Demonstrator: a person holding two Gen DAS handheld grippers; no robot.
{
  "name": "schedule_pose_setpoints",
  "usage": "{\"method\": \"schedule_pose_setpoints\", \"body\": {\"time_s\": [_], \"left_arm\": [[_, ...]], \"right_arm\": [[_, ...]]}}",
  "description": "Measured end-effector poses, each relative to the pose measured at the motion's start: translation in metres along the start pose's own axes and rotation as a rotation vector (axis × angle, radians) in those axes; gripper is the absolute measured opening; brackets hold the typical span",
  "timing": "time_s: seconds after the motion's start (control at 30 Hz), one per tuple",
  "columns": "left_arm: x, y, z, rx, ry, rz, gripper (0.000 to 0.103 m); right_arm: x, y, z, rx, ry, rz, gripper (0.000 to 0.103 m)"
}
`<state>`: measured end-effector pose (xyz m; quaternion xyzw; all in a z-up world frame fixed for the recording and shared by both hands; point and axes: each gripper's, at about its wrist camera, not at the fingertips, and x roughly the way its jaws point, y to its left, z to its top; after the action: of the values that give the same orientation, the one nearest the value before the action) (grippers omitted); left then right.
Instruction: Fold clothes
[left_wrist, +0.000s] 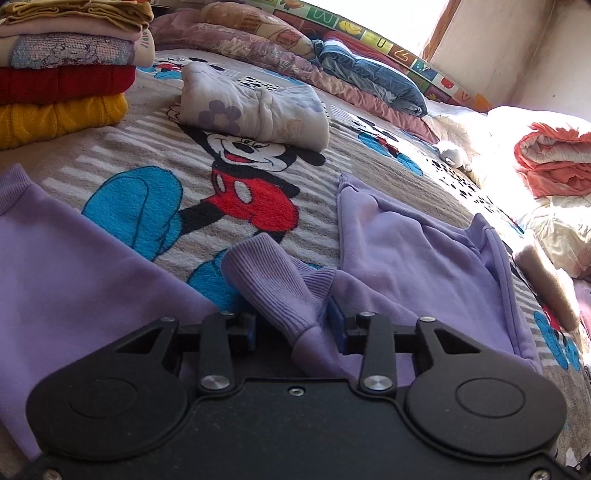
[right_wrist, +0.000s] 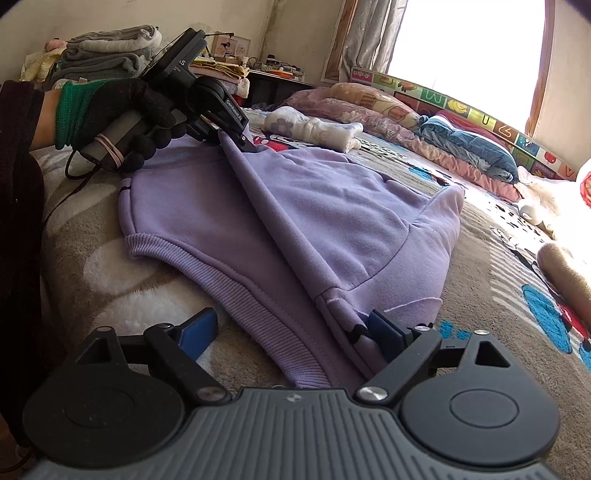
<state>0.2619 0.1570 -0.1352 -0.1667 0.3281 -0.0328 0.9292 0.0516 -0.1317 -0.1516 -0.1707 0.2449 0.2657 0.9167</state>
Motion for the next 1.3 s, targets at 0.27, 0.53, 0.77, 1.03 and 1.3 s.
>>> {"method": "schedule_pose_setpoints", "body": {"time_s": [0.27,0.53,0.77,1.03,1.3], "left_arm": [[-0.033,-0.070,0.028,0.149,-0.088,-0.047,0.043],[0.043,-0.210,0.061,0.341,0.009,-0.254,0.043],[0.132,-0.264,0.080,0.360,0.126,-0.235,0.043],[0.203,-0.278,0.089,0.352,0.299,-0.174,0.029],[0.236,-0.183,0.076,-0.296,0.316,-0.385,0.012]], "right_arm": [[0.000,-0.002,-0.002,0.018,-0.016,0.027,0.096],[0.002,-0.003,0.000,0.034,-0.010,0.052,0.102],[0.000,-0.010,0.004,0.066,-0.010,0.109,0.103],[0.003,-0.015,0.005,0.084,-0.013,0.146,0.103],[0.005,-0.015,0.005,0.095,-0.011,0.156,0.103]]}}
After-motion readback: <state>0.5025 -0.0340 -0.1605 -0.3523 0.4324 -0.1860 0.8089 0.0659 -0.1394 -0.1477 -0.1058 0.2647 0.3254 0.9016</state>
